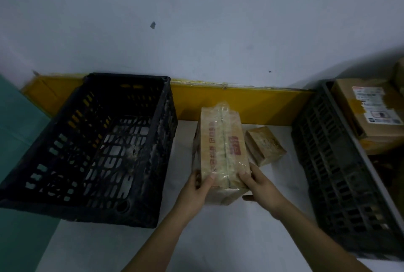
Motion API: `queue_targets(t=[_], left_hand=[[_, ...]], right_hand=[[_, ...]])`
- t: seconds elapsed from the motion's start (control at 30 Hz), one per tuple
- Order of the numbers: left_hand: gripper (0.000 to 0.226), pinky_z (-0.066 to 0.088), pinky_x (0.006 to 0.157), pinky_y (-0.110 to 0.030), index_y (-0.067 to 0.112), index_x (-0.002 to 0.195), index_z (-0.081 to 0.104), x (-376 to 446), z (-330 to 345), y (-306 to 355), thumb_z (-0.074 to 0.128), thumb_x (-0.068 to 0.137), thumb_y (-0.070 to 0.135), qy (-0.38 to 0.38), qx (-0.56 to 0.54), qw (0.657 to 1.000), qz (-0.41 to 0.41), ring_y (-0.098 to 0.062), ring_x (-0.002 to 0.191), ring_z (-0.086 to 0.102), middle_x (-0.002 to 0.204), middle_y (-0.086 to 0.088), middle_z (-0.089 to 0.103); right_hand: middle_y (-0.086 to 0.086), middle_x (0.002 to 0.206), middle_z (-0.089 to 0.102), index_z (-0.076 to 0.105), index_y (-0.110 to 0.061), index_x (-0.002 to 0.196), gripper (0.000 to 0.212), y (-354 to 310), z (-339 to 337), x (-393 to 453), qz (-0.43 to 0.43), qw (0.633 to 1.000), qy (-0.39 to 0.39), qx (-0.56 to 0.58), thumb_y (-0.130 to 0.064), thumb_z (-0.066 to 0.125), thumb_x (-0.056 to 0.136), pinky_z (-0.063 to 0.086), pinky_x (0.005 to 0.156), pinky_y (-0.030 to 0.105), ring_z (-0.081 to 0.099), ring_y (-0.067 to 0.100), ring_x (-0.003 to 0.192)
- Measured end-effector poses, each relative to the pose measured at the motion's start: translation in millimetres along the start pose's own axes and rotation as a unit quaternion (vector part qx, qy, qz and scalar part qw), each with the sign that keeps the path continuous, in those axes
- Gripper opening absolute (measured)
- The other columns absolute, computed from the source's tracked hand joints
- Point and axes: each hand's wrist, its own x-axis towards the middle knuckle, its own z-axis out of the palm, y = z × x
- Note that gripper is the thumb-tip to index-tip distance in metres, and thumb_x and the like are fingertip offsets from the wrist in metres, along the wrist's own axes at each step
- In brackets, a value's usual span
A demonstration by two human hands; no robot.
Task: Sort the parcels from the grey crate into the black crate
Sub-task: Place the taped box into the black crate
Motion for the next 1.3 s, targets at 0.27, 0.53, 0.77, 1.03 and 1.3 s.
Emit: queue_targets(t=[0.27,0.53,0.77,1.03,1.3], left_hand=[[0.043,0.043,0.095,-0.005,0.059,0.147,0.045,-12,22,16,0.04,0.104,0.066,-0.01,0.006,0.998,0.057,0.013,0.128,0.054,0.141,0.034,0.056],[0.041,0.043,0.109,-0.022,0.03,0.149,0.056,-5,32,-7,0.042,0.113,0.045,-0.095,0.147,0.981,0.087,-0.003,0.13,0.052,0.146,0.012,0.054],[0.043,0.047,0.108,-0.035,0.034,0.15,0.046,22,-8,-44,0.052,0.109,0.047,-0.02,0.097,0.994,-0.045,-0.012,0.13,0.054,0.144,0.014,0.056],[0.04,0.056,0.103,-0.043,0.035,0.139,0.056,32,-23,-62,0.067,0.101,0.041,0.097,0.051,0.992,-0.058,-0.011,0.122,0.066,0.14,0.01,0.066],[0.051,0.054,0.108,-0.046,0.036,0.15,0.046,31,-28,-70,0.058,0.104,0.02,0.03,0.107,0.988,-0.108,-0.018,0.127,0.061,0.142,0.008,0.062]], right_hand=[[-0.001,0.166,0.036,0.027,-0.04,0.168,0.069,-16,21,-9,-0.075,0.95,0.141,-0.267,-0.071,0.038,0.107,0.048,0.1,0.027,0.051,0.013,0.127],[0.004,0.173,0.033,0.014,-0.042,0.169,0.133,-16,-37,17,0.037,0.948,0.109,-0.296,-0.113,0.045,0.061,0.047,0.117,0.057,0.048,0.034,0.148],[-0.007,0.136,0.053,0.019,-0.042,0.167,0.098,-16,-52,16,0.04,0.977,0.047,-0.204,-0.084,0.059,0.089,0.064,0.086,0.042,0.069,0.017,0.101],[-0.005,0.166,0.047,0.022,-0.059,0.165,0.064,59,-19,27,0.066,0.982,-0.01,-0.175,-0.079,0.023,0.104,0.044,0.121,0.054,0.05,0.029,0.148],[0.0,0.152,0.059,0.043,-0.037,0.153,0.04,64,1,31,0.058,0.985,0.006,-0.161,-0.049,0.034,0.116,0.049,0.113,0.044,0.06,0.024,0.127]])
